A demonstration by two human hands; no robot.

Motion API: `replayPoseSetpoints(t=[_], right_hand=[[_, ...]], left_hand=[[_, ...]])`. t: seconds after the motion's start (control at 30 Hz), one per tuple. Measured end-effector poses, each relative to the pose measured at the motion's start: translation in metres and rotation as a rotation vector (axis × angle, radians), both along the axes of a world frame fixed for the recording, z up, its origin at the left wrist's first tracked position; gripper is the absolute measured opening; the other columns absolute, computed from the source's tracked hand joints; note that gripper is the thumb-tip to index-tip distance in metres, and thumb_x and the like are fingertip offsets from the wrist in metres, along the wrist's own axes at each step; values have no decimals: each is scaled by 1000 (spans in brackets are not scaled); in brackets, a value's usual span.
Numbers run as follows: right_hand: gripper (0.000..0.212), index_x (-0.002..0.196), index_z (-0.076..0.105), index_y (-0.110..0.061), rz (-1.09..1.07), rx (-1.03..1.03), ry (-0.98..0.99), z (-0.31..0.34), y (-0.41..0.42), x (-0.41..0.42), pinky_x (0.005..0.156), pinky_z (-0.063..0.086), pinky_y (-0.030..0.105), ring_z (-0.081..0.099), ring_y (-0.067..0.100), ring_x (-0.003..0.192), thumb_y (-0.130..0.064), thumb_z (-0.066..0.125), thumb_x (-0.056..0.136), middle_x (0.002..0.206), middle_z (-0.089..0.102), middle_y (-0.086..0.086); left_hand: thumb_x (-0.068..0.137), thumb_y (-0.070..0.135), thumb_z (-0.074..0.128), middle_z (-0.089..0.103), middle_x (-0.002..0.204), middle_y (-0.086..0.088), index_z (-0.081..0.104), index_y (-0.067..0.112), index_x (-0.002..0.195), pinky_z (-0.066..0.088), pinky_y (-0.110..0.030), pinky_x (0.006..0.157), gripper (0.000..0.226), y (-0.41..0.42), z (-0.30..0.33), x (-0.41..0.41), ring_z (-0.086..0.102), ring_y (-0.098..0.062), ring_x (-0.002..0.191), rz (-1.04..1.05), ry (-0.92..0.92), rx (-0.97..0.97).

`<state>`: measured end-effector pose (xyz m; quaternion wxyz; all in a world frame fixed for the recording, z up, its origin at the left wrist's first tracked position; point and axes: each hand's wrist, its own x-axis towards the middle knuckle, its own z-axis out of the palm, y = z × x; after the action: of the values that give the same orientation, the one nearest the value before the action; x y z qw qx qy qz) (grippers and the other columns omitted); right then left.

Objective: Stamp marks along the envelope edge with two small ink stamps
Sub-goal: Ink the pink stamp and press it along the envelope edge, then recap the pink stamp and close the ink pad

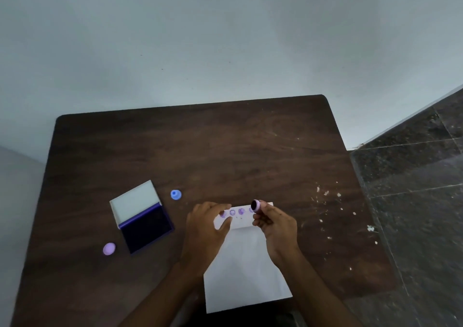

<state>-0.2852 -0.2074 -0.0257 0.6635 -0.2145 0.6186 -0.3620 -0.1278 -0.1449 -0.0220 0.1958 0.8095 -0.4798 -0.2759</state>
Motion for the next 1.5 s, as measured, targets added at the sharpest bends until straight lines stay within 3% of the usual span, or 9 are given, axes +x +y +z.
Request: replayPoseSetpoints(t=[0.1,0.23,0.37,0.6,0.8,0.9,1.1,1.27,1.5], right_hand=[[14,90,76,1,9,66,-76,10,7,19,73,56,36,64,28,72,-10,73,82,87,73,22],[14,89,76,2,29,116,-126,19,17,42,73,56,35,64,28,73,-10,73,81,86,72,21],[19,95,74,2,90,140,-130,23,27,67,72,57,34,67,27,75,-12,72,83,90,73,21],[11,82,76,-2,176,185,-156,30,47,113,77,56,36,66,27,75,-10,70,84,80,73,17],[12,90,72,2,211,253,-185,33,65,152,77,54,36,65,25,76,-8,69,83,83,72,18],[15,95,72,1,246,278,-185,31,74,169,75,55,34,66,25,78,-9,68,84,87,72,18],[20,102,69,1,320,289,-153,29,93,200,77,55,35,67,25,81,-11,67,86,92,71,19],[28,107,67,3,342,269,-120,26,104,214,71,55,34,67,25,77,-12,68,84,93,70,20],[28,107,66,3,325,262,-98,28,114,215,72,55,36,67,26,79,-11,69,83,95,70,21]], left_hand=[[88,44,59,58,129,4,60,22,121,34,-23,96,40,17,3,13,52,-12,115,124,79,48],[87,40,64,59,126,3,61,23,121,32,-20,90,38,32,11,31,53,-12,115,202,132,8],[86,36,66,59,129,4,60,24,123,38,-28,102,39,44,18,54,53,-12,118,261,181,-1],[82,24,72,65,104,9,66,26,113,51,-31,90,31,83,16,100,57,-6,95,313,115,-157],[81,25,73,64,99,11,66,27,113,48,-23,83,33,121,13,130,53,-3,89,363,68,-174],[80,28,73,64,97,10,65,28,112,49,-28,83,33,138,7,144,54,-5,90,381,30,-176],[80,28,72,63,110,7,65,25,113,46,-25,90,34,171,-14,172,54,-6,98,425,0,-144],[79,30,73,53,127,4,53,24,128,42,-26,97,54,180,-29,185,48,-13,116,452,-26,-58],[79,30,72,56,116,-1,60,25,121,48,-34,88,45,175,-45,190,52,-18,106,386,-98,-31]])
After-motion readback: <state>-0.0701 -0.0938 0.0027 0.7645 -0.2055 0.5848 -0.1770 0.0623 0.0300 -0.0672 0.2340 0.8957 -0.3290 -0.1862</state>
